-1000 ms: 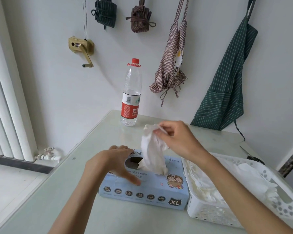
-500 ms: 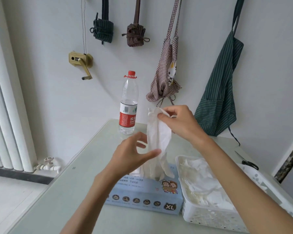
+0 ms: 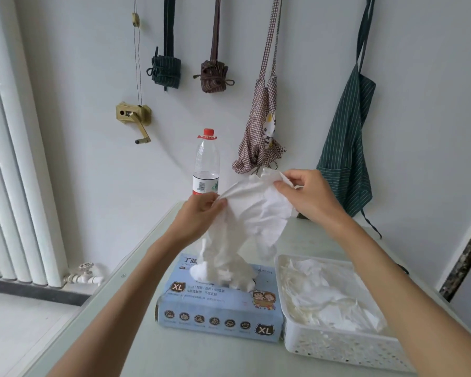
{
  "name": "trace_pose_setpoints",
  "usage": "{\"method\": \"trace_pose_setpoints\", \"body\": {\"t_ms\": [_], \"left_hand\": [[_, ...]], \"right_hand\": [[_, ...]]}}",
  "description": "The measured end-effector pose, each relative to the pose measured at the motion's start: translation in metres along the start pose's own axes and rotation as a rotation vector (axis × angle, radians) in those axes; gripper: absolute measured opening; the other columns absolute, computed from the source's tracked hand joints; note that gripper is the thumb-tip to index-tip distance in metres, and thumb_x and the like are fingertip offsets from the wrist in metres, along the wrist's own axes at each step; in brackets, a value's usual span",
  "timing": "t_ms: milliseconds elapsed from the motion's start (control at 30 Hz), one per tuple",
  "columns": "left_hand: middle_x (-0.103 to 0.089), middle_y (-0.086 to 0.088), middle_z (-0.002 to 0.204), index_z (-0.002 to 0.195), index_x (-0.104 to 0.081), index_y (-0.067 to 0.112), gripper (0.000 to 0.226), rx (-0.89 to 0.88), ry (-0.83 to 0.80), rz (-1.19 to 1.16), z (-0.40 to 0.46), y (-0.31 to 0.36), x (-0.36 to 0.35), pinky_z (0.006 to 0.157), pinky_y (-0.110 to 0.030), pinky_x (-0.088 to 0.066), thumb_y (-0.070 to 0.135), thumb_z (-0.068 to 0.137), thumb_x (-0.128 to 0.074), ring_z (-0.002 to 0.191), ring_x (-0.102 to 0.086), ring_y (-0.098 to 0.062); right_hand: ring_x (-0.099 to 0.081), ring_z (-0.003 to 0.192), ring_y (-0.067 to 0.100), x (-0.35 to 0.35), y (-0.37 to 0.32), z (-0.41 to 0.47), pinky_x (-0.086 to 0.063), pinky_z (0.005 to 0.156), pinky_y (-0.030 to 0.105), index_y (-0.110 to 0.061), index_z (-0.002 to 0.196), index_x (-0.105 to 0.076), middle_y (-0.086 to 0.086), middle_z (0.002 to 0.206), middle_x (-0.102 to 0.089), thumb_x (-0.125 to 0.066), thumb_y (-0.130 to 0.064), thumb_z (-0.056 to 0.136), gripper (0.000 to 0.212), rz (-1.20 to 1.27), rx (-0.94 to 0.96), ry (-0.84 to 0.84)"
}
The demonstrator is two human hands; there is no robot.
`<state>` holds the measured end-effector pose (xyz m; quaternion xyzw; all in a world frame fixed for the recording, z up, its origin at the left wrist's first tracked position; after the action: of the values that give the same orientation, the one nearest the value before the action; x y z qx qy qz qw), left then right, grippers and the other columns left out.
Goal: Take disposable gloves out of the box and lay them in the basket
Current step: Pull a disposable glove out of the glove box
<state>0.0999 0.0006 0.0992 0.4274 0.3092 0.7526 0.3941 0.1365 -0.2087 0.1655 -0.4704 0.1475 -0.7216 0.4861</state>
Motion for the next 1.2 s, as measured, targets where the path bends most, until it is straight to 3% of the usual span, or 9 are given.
{"method": "trace_pose_setpoints", "body": {"t_ms": [133, 333, 500, 633, 767, 867, 967, 1067, 1200], "left_hand": [[-0.042, 0.007, 0.056, 0.063, -0.048, 0.010, 0.045, -0.048, 0.038, 0.040, 0.006, 0.010, 0.009, 0.063, -0.035, -0.039, 0.049, 0.084, -0.053, 0.059, -0.039, -0.016], [-0.038, -0.003, 0.061, 0.069, -0.047, -0.004, 0.045, -0.034, -0.054, 0.154, 0.012, 0.020, 0.007, 0.054, -0.029, -0.028, 0.033, 0.094, -0.055, 0.056, -0.033, -0.016], [-0.066, -0.027, 0.088, 0.086, -0.067, -0.001, 0.037, -0.008, -0.181, 0.033, 0.008, 0.032, -0.008, 0.070, -0.032, -0.040, 0.034, 0.093, -0.059, 0.073, -0.052, -0.017], [-0.070, -0.019, 0.096, 0.095, -0.071, 0.008, 0.030, -0.014, -0.281, -0.029, 0.007, 0.049, -0.035, 0.073, -0.029, -0.046, 0.034, 0.094, -0.056, 0.080, -0.060, -0.017], [-0.066, -0.004, 0.088, 0.105, -0.067, 0.010, 0.026, 0.025, -0.377, -0.031, 0.006, 0.061, -0.070, 0.057, -0.012, -0.042, 0.026, 0.099, -0.048, 0.073, -0.056, -0.012], [-0.065, -0.013, 0.092, 0.106, -0.067, 0.009, 0.025, 0.022, -0.394, -0.040, 0.007, 0.068, -0.093, 0.061, -0.015, -0.042, 0.022, 0.099, -0.047, 0.076, -0.055, -0.017], [-0.067, -0.005, 0.091, 0.104, -0.068, 0.010, 0.019, -0.048, -0.350, -0.073, 0.003, 0.077, -0.105, 0.059, -0.011, -0.044, 0.020, 0.097, -0.053, 0.075, -0.059, -0.013], [-0.069, -0.001, 0.097, 0.111, -0.065, 0.006, 0.021, -0.132, -0.217, -0.182, -0.002, 0.084, -0.098, 0.067, -0.008, -0.047, 0.011, 0.093, -0.058, 0.076, -0.065, 0.003], [-0.069, 0.002, 0.094, 0.107, -0.066, 0.011, 0.017, -0.270, -0.090, -0.183, -0.003, 0.097, -0.080, 0.069, -0.011, -0.048, 0.008, 0.092, -0.058, 0.069, -0.065, 0.000]], "right_hand": [[-0.057, 0.069, 0.010, 0.012, 0.000, -0.001, -0.048, 0.070, 0.031, -0.021, 0.092, -0.073, -0.003, 0.080, -0.068, -0.063, -0.022, 0.089, 0.011, 0.029, 0.002, 0.053], [-0.061, 0.078, 0.009, 0.012, 0.003, -0.008, -0.047, 0.071, 0.023, -0.021, 0.095, -0.070, -0.003, 0.086, -0.068, -0.061, -0.020, 0.091, 0.010, 0.349, -0.196, -0.114], [-0.062, 0.084, 0.011, 0.031, 0.011, -0.020, -0.044, 0.077, 0.024, -0.016, 0.100, -0.070, 0.001, 0.094, -0.069, -0.060, -0.024, 0.092, 0.015, 0.548, -0.270, -0.162], [-0.064, 0.082, 0.009, 0.068, 0.027, -0.030, -0.048, 0.073, 0.019, -0.016, 0.097, -0.071, -0.003, 0.090, -0.072, -0.057, -0.025, 0.095, 0.017, 0.446, -0.254, -0.028], [-0.059, 0.073, 0.011, 0.101, 0.048, -0.040, -0.045, 0.058, 0.011, -0.007, 0.093, -0.069, 0.002, 0.084, -0.066, -0.056, -0.023, 0.095, 0.021, 0.260, -0.238, 0.128], [-0.057, 0.076, 0.017, 0.118, 0.062, -0.049, -0.046, 0.067, 0.025, -0.002, 0.093, -0.067, 0.012, 0.083, -0.065, -0.058, -0.028, 0.094, 0.027, 0.209, -0.238, 0.189], [-0.056, 0.073, 0.027, 0.132, 0.068, -0.059, -0.046, 0.070, 0.036, -0.004, 0.090, -0.067, 0.019, 0.082, -0.064, -0.059, -0.032, 0.092, 0.029, 0.136, -0.210, 0.253], [-0.048, 0.069, 0.019, 0.143, 0.062, -0.072, -0.038, 0.066, 0.030, -0.001, 0.084, -0.064, 0.022, 0.074, -0.057, -0.058, -0.029, 0.093, 0.030, 0.107, -0.125, 0.286], [-0.049, 0.069, 0.019, 0.144, 0.049, -0.086, -0.040, 0.067, 0.032, 0.002, 0.089, -0.064, 0.034, 0.087, -0.057, -0.058, -0.028, 0.093, 0.031, 0.188, -0.056, 0.291]]}}
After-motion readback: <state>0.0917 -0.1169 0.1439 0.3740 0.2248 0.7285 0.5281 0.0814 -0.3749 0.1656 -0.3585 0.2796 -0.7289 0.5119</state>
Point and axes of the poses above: each hand's wrist, its own z-axis towards the middle knuckle, its own x-axis out of the back of the hand, y = z × x, the point moved 4 cm from there along z, towards the middle knuckle
